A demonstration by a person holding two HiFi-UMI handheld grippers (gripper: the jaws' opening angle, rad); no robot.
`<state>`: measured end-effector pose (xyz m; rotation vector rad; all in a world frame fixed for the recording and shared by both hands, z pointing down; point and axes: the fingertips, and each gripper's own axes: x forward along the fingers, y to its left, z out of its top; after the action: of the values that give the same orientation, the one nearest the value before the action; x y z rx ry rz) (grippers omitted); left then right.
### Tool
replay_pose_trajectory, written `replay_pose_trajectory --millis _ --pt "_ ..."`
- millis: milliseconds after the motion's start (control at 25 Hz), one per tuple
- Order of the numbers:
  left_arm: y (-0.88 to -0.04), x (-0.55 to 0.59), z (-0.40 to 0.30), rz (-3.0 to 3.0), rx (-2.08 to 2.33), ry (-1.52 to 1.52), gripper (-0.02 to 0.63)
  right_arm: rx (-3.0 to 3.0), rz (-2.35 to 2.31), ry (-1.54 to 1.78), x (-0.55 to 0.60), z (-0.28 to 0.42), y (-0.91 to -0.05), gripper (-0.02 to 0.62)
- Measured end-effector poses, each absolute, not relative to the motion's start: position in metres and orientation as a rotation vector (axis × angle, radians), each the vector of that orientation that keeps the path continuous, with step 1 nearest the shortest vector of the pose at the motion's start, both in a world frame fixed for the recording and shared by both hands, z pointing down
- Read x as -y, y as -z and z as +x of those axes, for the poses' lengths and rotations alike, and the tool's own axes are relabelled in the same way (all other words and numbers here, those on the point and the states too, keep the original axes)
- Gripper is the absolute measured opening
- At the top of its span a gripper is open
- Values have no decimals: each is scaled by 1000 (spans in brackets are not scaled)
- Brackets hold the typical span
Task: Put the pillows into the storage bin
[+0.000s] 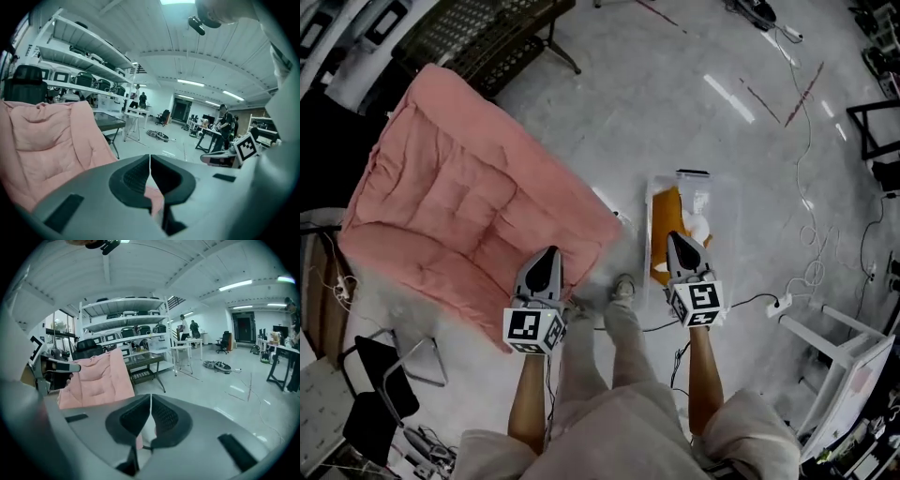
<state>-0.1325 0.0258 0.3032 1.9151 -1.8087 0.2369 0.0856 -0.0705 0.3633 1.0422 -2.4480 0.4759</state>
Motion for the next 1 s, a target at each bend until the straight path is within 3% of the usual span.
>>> replay_pose_trajectory --millis 520,1000 --pt "-193 -135 -257 1679 2117 -176 15 2629 751 -303 35 -46 -232 -2" --pt "-117 -189 -284 1654 2233 -141 15 2698 719 -129 3 -63 -141 -2"
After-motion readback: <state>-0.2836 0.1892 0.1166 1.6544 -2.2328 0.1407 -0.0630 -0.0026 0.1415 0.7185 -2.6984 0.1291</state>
